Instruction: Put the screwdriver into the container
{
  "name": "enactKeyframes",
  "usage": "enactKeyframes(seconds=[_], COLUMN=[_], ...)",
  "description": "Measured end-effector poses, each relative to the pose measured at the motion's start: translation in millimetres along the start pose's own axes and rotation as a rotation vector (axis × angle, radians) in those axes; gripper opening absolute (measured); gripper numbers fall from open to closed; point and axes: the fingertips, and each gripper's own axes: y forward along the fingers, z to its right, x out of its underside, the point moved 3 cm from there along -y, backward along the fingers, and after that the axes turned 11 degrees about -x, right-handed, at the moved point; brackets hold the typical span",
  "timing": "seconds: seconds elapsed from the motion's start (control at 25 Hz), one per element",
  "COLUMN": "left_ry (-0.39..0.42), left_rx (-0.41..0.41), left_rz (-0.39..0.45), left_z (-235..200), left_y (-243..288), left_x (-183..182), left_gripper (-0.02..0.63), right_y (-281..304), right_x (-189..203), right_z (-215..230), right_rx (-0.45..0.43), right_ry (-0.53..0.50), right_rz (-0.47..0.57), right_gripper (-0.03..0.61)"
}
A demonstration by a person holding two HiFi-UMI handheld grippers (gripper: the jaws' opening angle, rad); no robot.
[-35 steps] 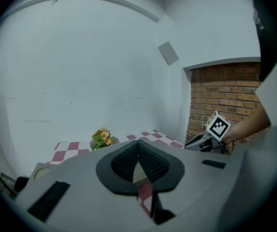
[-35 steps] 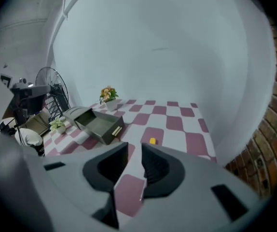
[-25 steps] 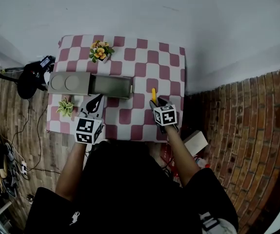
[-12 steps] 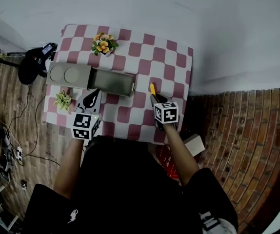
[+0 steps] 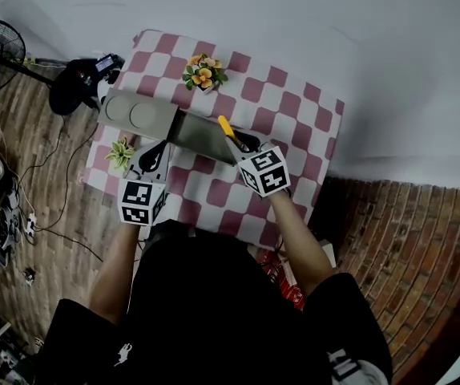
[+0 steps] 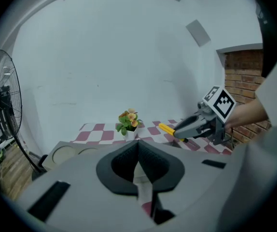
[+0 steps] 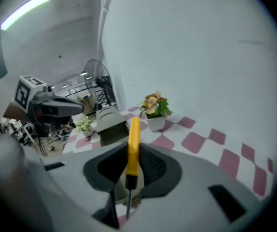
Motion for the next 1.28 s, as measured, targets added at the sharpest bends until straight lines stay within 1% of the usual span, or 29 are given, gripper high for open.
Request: enactKeyframes(seconds=[0.12,0.28,0.4,0.52,0.6,0.8,0.92,1.0,1.08,1.12,1.2,1.28], left_ry=[-0.009,-0.025,-0.029,-0.033,-0.033,-0.037,-0.037,-0.038,-0.033,-0.029,-0.023,-0.016], left_rx=[-0.026,-0.057,-0.077,-0.088,-0.092,-0.093,-0.090,-0.086,-0.077,-0.071,-0.052,-0.025], left_rz=[-0.005,-0.010,-0.016,-0.025,-0.029,-0.034,-0.032,-0.024,-0.012,-0.004,0.020,0.045], left_z=[-9.6,-21.2,-27.9,-33.1,-36.1,-42.6,-47.8,-50.5,-53.0,-54.2,-55.8,-56.8], left_y=[-0.8,-2.3,-6.6,-11.3,-13.6,-20.7,-24.9,-27.7,-30.9,-32.5,-36.5,-42.0], left_x=[0.8,1.5,5.3,10.4,13.3,20.6,22.7,22.3,19.0,16.3,8.7,0.1], left_gripper=[0.003,0.003,0.003,0.003,0.003,0.003,0.003,0.003,0.003,0.003,0.003,0.003], right_y=[26.8,58.7,83.1,105.5,116.7,129.2,130.0,124.2,112.2,102.9,77.8,46.7], right_x=[-12.9,-24.9,-18.3,-1.9,5.9,17.0,16.5,8.6,-4.1,-12.1,-27.9,-40.4], right_z=[-14.2,-31.7,-38.7,-38.9,-37.6,-36.0,-37.0,-39.6,-42.4,-43.1,-44.7,-49.0], right_rx=[-0.081,-0.143,-0.168,-0.174,-0.173,-0.167,-0.158,-0.148,-0.123,-0.102,-0.053,-0.004], right_ry=[-0.131,-0.271,-0.367,-0.417,-0.436,-0.445,-0.433,-0.422,-0.399,-0.373,-0.272,-0.151], right_rz=[-0.056,-0.138,-0.258,-0.388,-0.443,-0.486,-0.471,-0.434,-0.378,-0.333,-0.208,-0.078], right_gripper=[0.075,0.075,0.075,0.075,0.077,0.078,0.081,0.095,0.095,0.095,0.090,0.043])
